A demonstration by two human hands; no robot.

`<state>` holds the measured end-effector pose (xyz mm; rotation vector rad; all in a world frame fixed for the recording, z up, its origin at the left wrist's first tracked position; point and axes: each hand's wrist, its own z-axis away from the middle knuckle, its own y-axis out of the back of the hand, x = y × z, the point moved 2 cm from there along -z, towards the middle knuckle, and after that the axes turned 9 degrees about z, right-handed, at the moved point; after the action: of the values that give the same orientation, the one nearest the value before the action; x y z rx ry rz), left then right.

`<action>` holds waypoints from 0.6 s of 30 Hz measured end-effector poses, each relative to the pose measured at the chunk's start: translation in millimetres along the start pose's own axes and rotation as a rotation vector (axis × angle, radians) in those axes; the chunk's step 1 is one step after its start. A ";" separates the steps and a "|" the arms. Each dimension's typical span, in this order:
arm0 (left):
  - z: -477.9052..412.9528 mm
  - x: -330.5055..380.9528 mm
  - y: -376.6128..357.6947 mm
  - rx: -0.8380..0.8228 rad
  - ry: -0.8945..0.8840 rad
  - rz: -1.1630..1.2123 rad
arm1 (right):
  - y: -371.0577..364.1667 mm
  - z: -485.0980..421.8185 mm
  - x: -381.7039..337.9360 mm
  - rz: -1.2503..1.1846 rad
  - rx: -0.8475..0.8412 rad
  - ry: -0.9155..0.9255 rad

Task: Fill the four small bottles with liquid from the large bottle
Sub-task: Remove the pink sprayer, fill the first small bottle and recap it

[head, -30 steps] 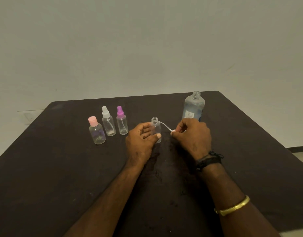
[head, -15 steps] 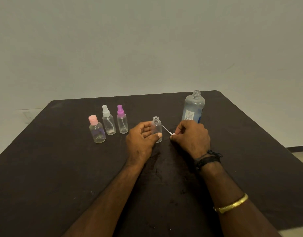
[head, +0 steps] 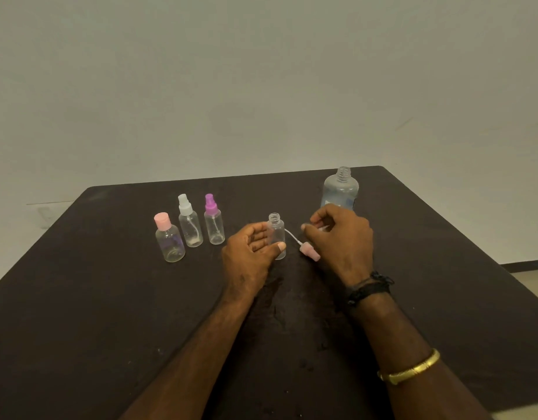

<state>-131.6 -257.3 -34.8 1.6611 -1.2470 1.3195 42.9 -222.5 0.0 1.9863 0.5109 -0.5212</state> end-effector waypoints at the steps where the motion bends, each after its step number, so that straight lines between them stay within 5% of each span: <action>1: 0.0 0.7 0.1 -0.002 -0.005 0.006 | 4.5 -0.6 -1.1 -0.061 0.086 0.004; 7: 2.1 2.8 0.6 -0.016 -0.020 0.005 | 14.8 -11.1 10.2 -0.196 0.358 -0.077; 18: 2.2 1.2 0.2 -0.030 -0.039 0.013 | -17.7 -28.9 30.9 -0.223 0.101 -0.220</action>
<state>-131.0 -259.6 -34.3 1.6675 -1.2968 1.2753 62.6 -184.9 -17.6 1.9477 0.5802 -0.9092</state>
